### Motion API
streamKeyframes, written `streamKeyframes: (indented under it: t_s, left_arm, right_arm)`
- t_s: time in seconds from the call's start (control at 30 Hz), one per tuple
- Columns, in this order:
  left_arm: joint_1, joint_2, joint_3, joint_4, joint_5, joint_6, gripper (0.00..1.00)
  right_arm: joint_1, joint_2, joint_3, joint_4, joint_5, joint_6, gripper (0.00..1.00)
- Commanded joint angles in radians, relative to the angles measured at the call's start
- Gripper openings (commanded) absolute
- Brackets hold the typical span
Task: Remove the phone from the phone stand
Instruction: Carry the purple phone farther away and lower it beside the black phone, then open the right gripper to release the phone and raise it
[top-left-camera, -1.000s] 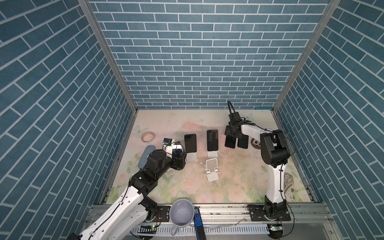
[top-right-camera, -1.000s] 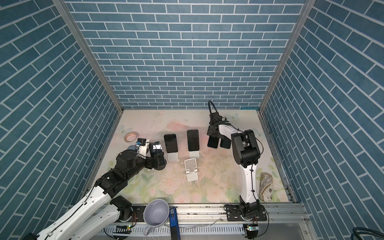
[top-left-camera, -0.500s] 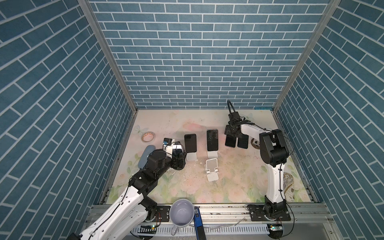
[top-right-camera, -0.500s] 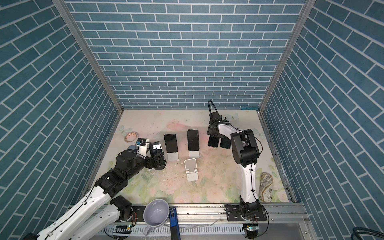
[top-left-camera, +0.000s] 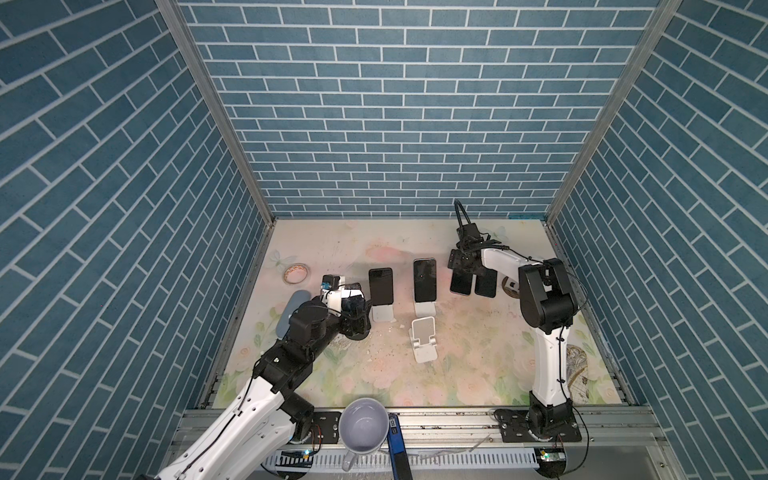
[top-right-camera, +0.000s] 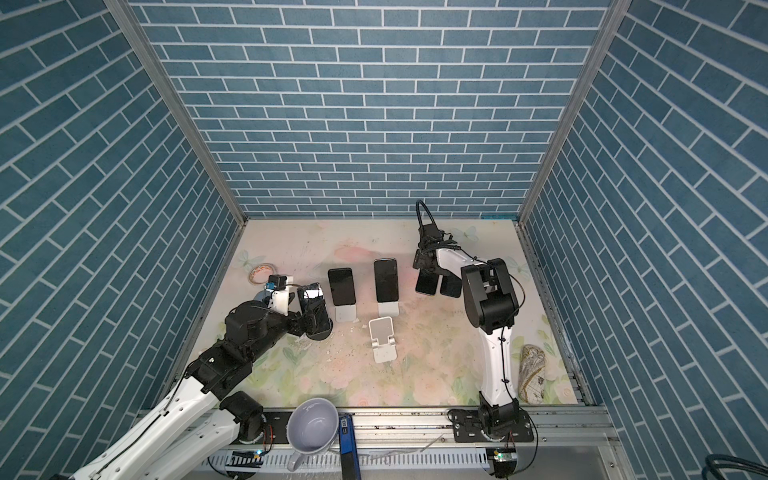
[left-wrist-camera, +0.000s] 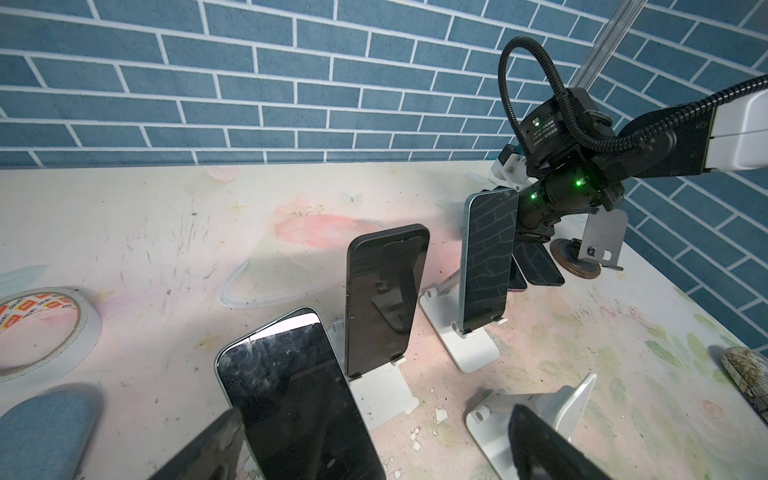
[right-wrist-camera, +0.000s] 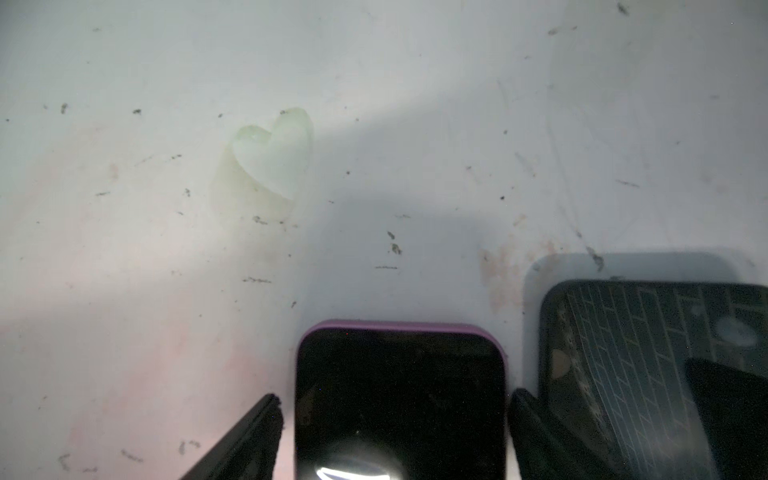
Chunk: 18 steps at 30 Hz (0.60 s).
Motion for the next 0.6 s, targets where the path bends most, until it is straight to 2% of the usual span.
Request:
streamKeyframes:
  t_s: [0.0,0.3,0.57]
  left_arm:
    - [-0.004,-0.005,-0.006,0.009,-0.012,-0.002,1.0]
    - [-0.005,0.014,0.0,0.005,-0.023,-0.018,1.0]
    - [-0.005,0.056,0.006,0.017,0.005,-0.036,1.0]
  right_arm:
    - [-0.004,0.028,-0.012,-0.036,-0.065,-0.011,0.87]
    - [-0.003,-0.108,-0.036,-0.036,-0.057,-0.057,0.89]
    - [0.003,-0.227,-0.119,-0.042,-0.049,-0.088,0.9]
